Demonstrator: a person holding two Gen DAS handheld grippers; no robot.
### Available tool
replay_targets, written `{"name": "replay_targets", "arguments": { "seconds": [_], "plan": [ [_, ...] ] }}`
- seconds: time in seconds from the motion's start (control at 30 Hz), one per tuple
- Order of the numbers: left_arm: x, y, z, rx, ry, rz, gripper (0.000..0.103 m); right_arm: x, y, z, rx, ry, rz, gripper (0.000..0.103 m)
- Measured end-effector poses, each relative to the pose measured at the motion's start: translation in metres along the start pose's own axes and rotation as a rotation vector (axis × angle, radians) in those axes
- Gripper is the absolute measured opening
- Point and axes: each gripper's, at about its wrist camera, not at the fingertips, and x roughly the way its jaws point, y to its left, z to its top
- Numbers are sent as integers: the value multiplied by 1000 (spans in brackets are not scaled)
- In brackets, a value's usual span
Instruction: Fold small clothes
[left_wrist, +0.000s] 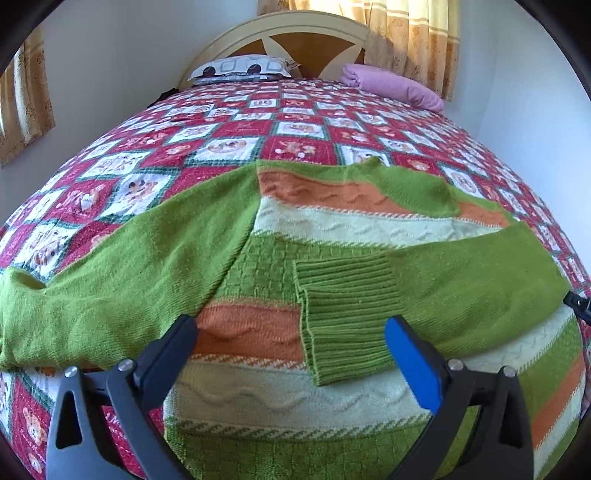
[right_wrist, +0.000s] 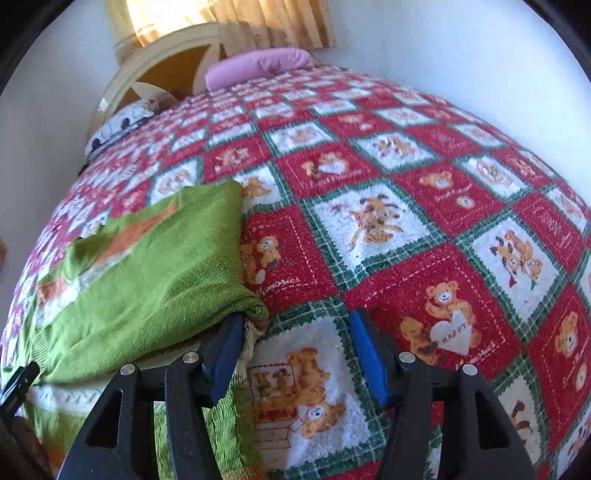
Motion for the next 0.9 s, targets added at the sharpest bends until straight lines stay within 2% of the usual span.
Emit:
{"name": "replay_targets", "arguments": {
  "seconds": [0.03, 0.1, 0.17, 0.2, 0.27, 0.33, 0.4, 0.47, 0.57, 0.63, 0.7, 0.77, 0.8, 0.9],
  "plan": [
    [1, 0, 0, -2, 2, -1, 103, -7, 4, -1, -33, -15, -35, 59],
    [3, -1, 0, 5, 11, 8, 103, -31, 13, 0, -88, -100, -118, 60],
    [7, -6, 0, 28, 27, 32, 103, -57, 24, 6, -138, -185, -132, 60],
    [8, -9, 0, 39, 33, 43, 103, -65, 30, 8, -156, -218, -131, 60],
    [8, -11, -1, 49, 33, 56, 103, -76, 50, 15, -223, -264, -32, 60],
    [8, -9, -1, 45, 33, 55, 103, -70, 72, 18, -283, -236, 120, 60],
    [8, -7, -1, 36, 34, 51, 103, -48, 87, 20, -307, -154, 212, 60],
    [8, -6, -1, 31, 34, 50, 103, -20, 91, 20, -289, -69, 202, 60],
    [8, -6, -2, 31, 36, 50, 103, 23, 78, 9, -266, 108, 168, 58],
    [9, -7, -1, 33, 37, 51, 103, 16, 78, -3, -339, 73, 161, 58],
    [9, -7, -1, 30, 37, 48, 103, 5, 80, -4, -353, 74, 140, 57],
    [9, -7, -1, 26, 36, 44, 103, -13, 82, -3, -364, 36, 104, 57],
    [8, -7, -1, 25, 35, 44, 103, -23, 90, 0, -375, -3, 104, 57],
    [8, -6, -1, 20, 32, 34, 103, -28, 112, 4, -401, -45, 134, 59]
  ]
}}
